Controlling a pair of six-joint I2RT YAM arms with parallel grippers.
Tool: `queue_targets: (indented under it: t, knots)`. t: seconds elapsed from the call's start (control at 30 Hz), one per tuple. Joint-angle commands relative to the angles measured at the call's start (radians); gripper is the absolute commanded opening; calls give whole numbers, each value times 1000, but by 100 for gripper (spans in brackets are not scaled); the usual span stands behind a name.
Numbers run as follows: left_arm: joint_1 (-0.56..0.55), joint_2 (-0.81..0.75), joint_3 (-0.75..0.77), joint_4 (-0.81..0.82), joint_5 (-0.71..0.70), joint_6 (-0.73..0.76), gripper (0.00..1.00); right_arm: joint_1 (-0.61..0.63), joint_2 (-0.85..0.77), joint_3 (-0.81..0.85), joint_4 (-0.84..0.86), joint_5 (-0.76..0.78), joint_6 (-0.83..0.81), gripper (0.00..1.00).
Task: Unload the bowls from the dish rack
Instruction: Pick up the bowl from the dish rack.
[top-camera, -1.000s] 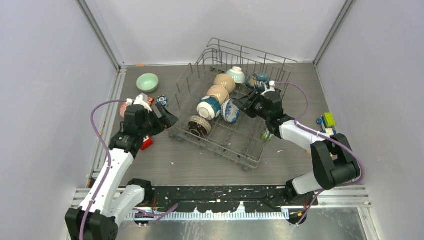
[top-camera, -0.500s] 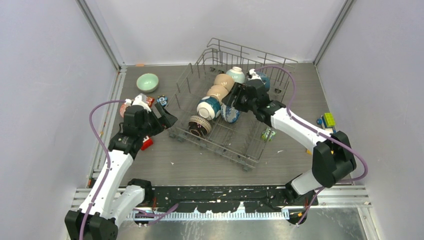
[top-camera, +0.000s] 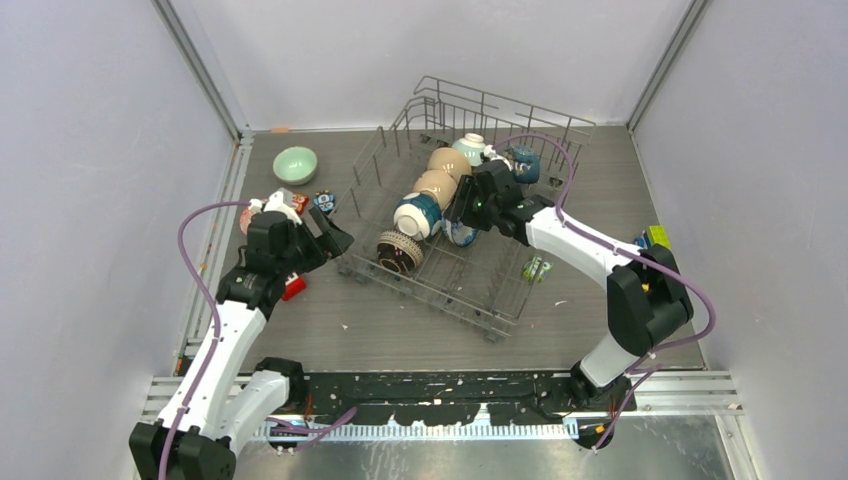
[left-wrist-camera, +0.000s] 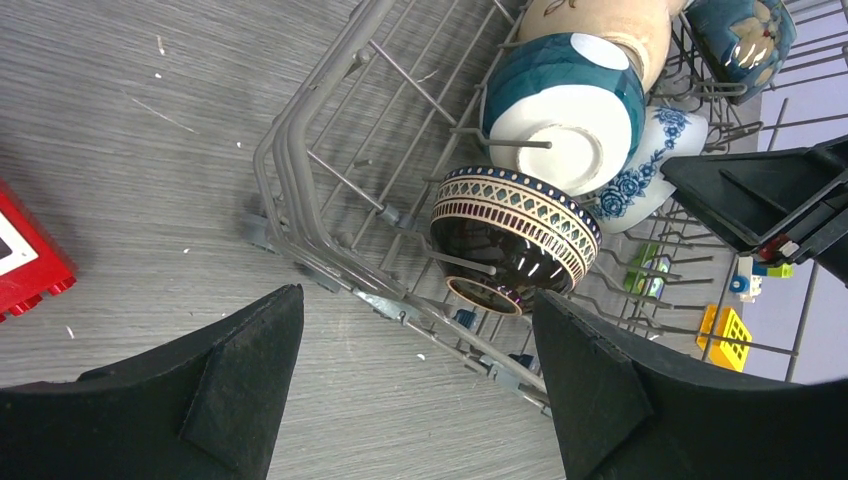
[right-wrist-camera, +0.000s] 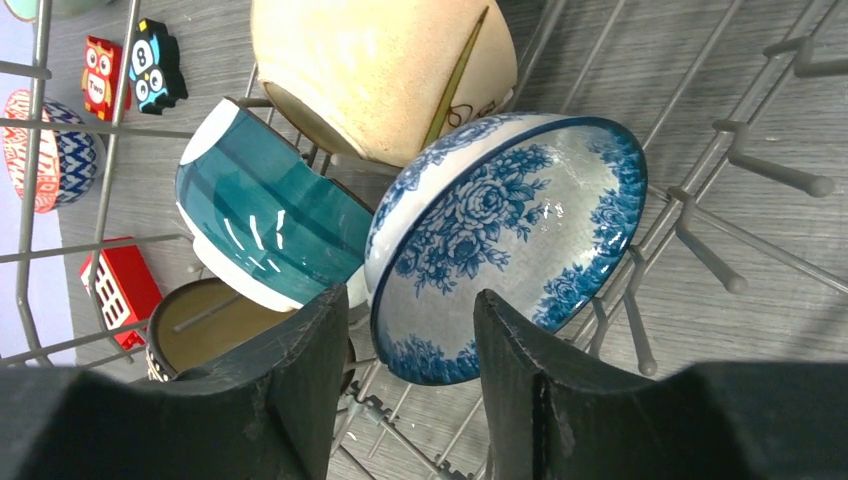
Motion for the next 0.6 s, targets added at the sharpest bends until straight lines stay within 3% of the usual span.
queue_targets:
  t: [0.0, 0.57]
  knots:
    - [-3, -21, -5, 3, -13, 21, 85, 6, 12, 51, 24, 13, 2, 51]
    - [-3, -26, -10, 2, -26, 25, 85, 6, -3, 14, 88, 9, 29, 19]
